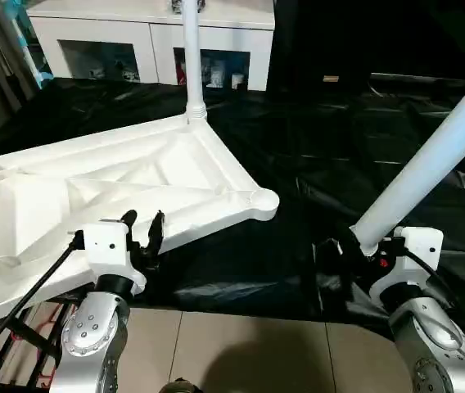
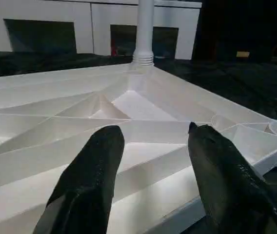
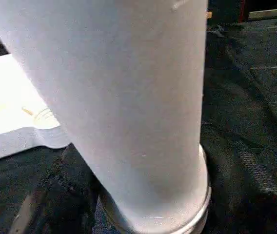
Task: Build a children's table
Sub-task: Insert table leg to table base
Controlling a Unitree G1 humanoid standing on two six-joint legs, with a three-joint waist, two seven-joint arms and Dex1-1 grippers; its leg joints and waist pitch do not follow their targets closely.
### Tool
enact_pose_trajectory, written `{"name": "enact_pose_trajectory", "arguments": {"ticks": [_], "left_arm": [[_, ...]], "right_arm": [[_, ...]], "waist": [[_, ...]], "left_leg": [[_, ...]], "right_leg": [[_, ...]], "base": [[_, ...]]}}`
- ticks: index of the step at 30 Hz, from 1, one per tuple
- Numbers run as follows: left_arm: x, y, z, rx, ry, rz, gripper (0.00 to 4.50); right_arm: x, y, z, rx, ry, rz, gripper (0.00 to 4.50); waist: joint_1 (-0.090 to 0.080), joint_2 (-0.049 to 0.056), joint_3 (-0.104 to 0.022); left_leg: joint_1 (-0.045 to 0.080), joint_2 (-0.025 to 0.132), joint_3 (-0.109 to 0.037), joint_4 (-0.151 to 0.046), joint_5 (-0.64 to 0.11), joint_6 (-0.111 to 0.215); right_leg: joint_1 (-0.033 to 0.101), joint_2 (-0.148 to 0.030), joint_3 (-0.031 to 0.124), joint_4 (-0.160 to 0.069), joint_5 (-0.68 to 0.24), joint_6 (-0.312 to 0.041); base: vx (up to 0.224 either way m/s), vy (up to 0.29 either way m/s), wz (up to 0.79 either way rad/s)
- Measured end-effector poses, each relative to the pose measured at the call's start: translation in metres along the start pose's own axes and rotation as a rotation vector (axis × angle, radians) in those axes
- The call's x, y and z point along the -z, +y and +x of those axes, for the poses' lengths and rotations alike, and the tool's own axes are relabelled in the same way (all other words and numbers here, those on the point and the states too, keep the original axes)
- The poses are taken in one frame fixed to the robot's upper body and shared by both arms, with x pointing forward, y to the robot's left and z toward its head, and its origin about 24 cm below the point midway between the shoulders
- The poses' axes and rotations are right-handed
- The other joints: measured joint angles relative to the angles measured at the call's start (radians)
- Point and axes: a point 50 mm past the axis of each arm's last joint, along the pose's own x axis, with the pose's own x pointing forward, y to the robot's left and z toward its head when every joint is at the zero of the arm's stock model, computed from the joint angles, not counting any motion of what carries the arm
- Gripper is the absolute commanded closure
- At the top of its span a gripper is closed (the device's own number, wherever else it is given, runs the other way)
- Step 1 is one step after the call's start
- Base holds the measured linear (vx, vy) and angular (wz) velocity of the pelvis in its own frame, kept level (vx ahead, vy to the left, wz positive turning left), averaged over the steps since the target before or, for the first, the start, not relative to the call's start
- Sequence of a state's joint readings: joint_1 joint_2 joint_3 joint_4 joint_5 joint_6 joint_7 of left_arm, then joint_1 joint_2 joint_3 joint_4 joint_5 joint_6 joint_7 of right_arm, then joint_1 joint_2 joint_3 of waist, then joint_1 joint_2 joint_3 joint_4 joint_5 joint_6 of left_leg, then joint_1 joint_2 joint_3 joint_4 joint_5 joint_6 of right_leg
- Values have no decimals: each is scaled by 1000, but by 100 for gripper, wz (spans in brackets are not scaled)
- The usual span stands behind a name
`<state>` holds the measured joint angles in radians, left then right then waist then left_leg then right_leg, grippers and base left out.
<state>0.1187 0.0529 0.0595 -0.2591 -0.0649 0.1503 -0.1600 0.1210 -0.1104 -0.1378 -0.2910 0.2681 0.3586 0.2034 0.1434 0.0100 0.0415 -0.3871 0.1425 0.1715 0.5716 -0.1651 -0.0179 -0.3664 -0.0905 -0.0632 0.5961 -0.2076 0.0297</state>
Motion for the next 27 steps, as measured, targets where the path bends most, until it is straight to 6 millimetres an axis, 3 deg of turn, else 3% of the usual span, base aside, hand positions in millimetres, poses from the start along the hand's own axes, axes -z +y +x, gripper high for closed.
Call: {"name": "enact_pose_trajectory", "arguments": {"ticks": [27], "left_arm": [[0, 0, 0, 0, 0, 0, 200]], "right_arm": [[0, 0, 0, 0, 0, 0, 187]], "waist": [[0, 0, 0]], "left_leg": [[0, 0, 0, 1, 0, 0]], "right_leg": [[0, 0, 0, 0, 0, 0]], "base": [[0, 0, 0]]}}
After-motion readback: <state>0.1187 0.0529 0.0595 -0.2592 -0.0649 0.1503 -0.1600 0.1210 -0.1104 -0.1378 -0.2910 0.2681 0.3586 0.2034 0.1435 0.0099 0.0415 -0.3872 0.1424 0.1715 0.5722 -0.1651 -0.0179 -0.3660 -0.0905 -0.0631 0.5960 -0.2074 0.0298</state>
